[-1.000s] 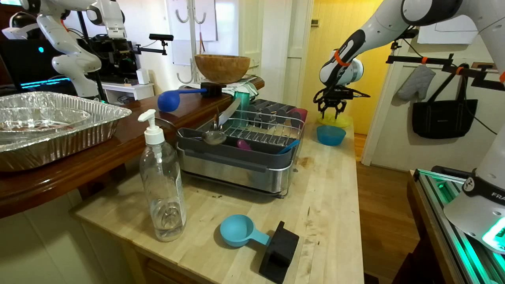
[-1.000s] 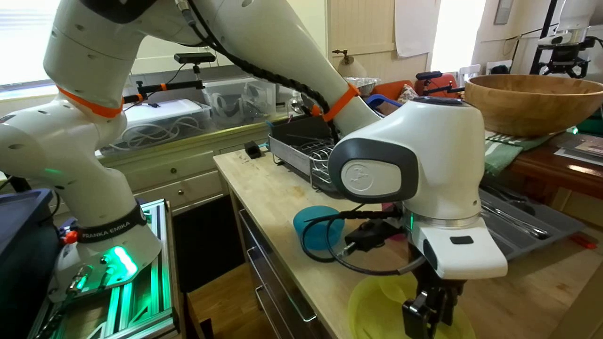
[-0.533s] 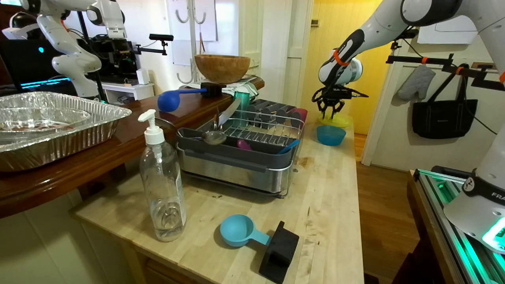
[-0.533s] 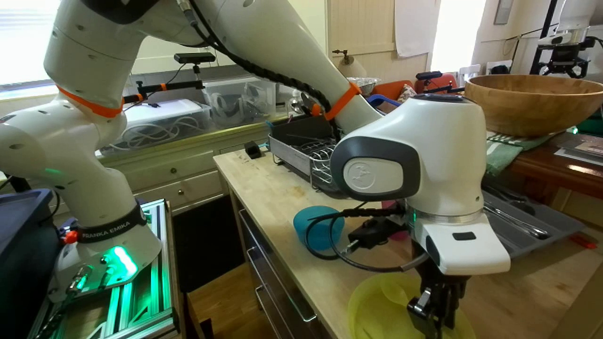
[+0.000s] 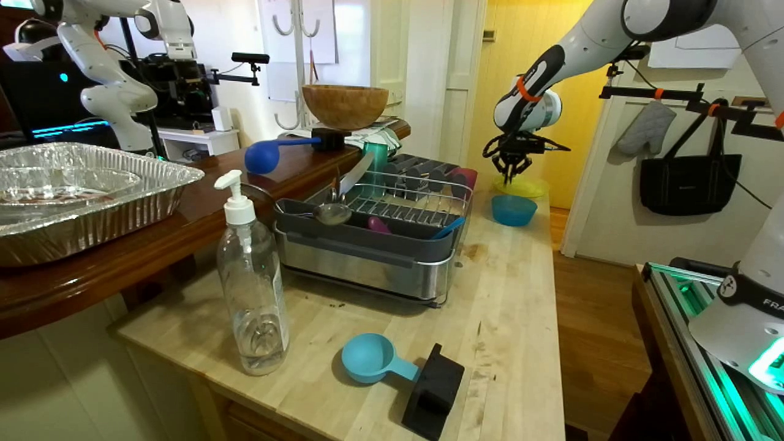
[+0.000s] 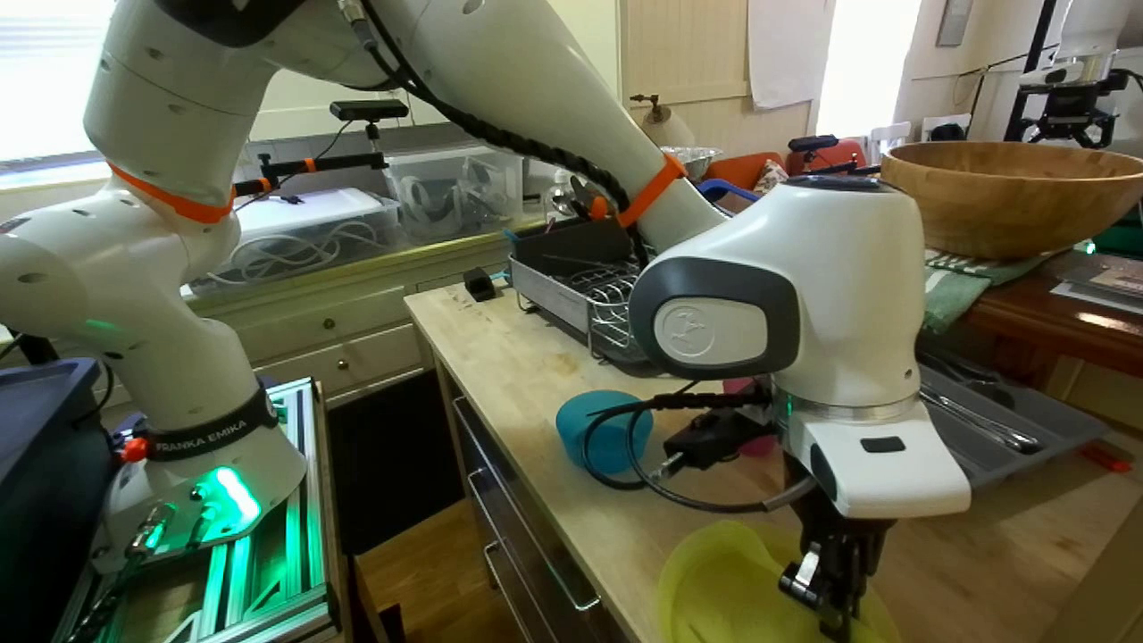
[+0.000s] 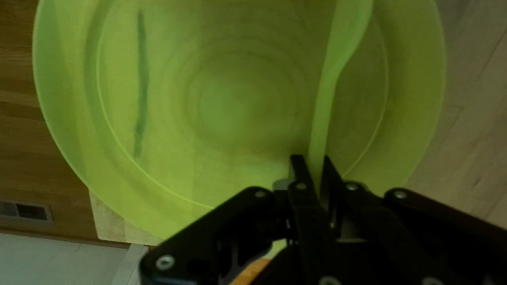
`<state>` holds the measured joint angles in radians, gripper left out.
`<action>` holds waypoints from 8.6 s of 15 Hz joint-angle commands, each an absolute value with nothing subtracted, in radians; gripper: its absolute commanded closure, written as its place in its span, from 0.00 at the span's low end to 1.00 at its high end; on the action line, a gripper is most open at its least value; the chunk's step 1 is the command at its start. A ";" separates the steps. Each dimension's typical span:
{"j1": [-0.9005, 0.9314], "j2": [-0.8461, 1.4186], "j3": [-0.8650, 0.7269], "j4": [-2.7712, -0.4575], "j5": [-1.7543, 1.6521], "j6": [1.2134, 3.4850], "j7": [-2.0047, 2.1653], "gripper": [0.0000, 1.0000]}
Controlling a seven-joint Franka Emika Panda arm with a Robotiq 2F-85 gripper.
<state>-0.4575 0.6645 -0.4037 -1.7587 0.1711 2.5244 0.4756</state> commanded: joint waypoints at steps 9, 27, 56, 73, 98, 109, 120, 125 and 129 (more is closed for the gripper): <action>-0.410 0.553 -0.424 -1.749 0.152 2.465 0.473 0.97; -0.182 0.184 -0.328 -1.909 -0.058 2.507 0.426 0.97; -0.055 -0.175 -0.012 -2.262 -0.060 2.501 0.292 0.90; 0.004 -0.192 0.090 -2.322 -0.057 2.708 0.298 0.97; 0.072 -0.082 0.225 -2.436 -0.154 3.140 0.310 0.97; 0.084 -0.091 0.212 -2.423 -0.136 3.125 0.289 0.90; -0.132 -0.178 0.352 -2.468 -0.457 3.132 0.530 0.97; -0.202 -0.173 0.470 -2.466 -0.550 3.134 0.646 0.97; -0.308 -0.180 0.575 -2.467 -0.677 3.138 0.767 0.97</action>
